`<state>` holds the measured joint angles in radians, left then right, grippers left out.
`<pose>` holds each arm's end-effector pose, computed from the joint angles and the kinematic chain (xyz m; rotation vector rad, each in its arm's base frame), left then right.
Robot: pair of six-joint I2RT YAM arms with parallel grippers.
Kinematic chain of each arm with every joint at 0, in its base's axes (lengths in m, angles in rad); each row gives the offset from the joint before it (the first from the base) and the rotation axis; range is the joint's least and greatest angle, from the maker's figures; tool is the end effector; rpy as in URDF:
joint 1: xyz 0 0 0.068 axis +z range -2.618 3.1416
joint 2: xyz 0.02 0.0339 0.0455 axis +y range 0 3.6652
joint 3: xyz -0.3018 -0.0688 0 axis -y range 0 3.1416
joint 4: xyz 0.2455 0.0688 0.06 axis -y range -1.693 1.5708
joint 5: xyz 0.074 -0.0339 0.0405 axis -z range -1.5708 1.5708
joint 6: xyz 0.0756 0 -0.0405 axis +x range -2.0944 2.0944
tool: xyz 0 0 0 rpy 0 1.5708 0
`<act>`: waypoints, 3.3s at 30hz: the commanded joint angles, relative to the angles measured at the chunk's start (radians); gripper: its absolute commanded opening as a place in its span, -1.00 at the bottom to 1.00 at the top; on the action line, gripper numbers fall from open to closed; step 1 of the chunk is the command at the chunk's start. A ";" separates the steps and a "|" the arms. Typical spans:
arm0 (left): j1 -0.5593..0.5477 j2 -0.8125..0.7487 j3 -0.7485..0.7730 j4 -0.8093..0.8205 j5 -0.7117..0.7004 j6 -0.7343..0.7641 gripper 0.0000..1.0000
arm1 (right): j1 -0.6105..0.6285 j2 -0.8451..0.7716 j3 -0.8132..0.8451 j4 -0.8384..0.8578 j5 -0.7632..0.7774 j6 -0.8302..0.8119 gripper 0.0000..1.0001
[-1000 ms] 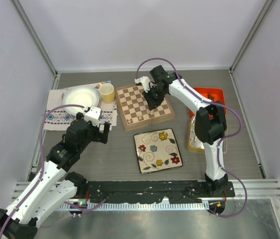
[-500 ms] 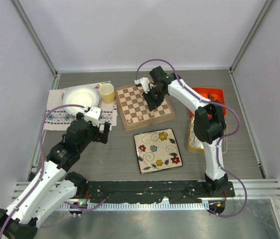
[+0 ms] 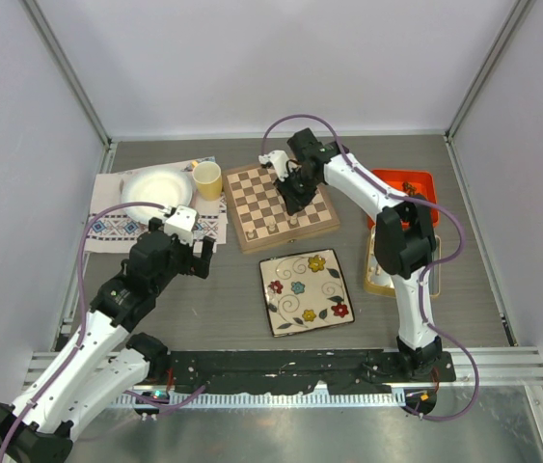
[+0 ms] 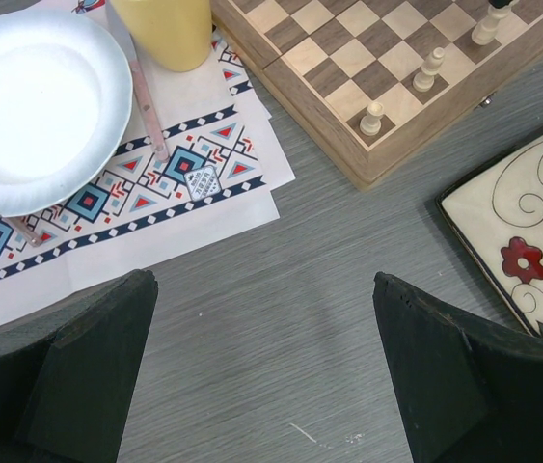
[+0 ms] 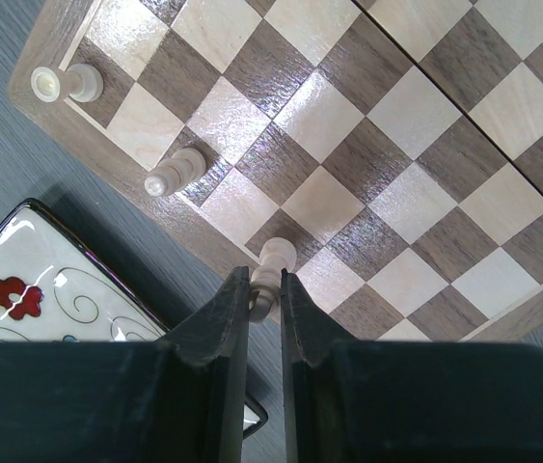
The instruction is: Set up the chess pieces on the board
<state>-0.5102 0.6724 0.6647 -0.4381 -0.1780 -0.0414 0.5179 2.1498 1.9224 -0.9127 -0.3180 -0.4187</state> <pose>0.1494 -0.0683 0.2956 0.3569 1.9814 -0.1725 0.4216 0.2674 0.2367 -1.2993 2.3595 0.4603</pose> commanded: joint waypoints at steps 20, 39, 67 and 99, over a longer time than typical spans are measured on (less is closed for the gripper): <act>0.004 -0.005 -0.001 0.052 0.015 0.012 0.99 | 0.011 0.035 0.066 -0.011 0.005 0.008 -0.72; 0.004 -0.004 -0.002 0.052 0.017 0.014 0.99 | 0.010 0.028 0.081 -0.017 0.013 0.001 -0.09; 0.004 -0.004 -0.002 0.050 0.015 0.011 0.99 | 0.011 0.055 0.098 -0.035 0.005 0.012 -0.37; 0.004 0.000 -0.001 0.050 0.018 0.011 0.99 | 0.011 -0.011 0.069 -0.052 0.019 -0.009 -0.56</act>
<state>-0.5102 0.6724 0.6647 -0.4377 -0.1715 -0.0410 0.5220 2.2124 1.9862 -0.9527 -0.3092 -0.4160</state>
